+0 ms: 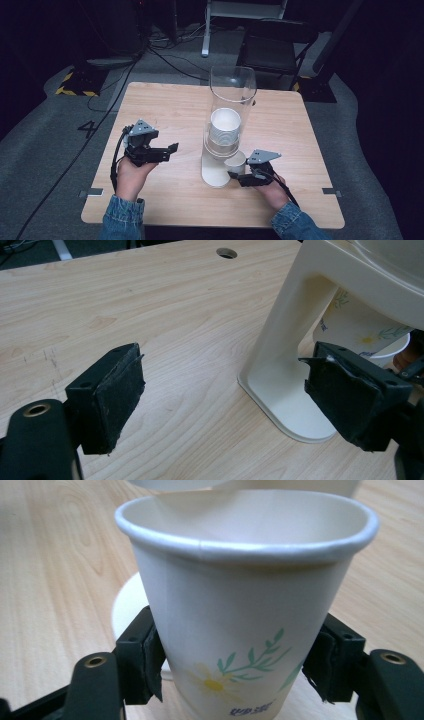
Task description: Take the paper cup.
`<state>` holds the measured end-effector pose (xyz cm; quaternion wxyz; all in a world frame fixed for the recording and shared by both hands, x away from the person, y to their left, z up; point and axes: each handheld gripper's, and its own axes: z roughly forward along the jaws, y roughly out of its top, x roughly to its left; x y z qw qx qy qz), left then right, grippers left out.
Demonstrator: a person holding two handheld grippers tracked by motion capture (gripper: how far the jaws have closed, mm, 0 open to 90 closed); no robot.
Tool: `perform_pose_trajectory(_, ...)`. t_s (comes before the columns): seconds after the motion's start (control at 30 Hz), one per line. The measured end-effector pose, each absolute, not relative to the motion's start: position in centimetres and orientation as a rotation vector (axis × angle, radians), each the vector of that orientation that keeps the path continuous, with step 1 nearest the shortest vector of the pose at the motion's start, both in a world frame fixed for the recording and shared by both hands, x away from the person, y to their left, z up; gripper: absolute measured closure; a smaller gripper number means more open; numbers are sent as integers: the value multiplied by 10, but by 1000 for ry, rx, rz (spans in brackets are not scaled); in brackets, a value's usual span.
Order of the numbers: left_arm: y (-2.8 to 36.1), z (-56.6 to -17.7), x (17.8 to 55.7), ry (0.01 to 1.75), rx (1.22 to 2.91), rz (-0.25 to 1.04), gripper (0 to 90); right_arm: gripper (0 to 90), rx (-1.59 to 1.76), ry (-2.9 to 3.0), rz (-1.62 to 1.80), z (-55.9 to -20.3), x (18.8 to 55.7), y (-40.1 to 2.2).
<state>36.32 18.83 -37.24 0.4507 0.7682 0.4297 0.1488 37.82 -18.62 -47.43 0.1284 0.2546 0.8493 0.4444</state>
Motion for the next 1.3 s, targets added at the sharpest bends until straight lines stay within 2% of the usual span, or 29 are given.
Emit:
perform_pose_trajectory(0.7,191,-374,359,1079,1899,373,157,339,942,2192,1362,-443,400,-241)
perform_pose_trajectory(1.3,200,-378,346,1145,1911,445,155,329,1096,2147,1259,-463,433,-253)
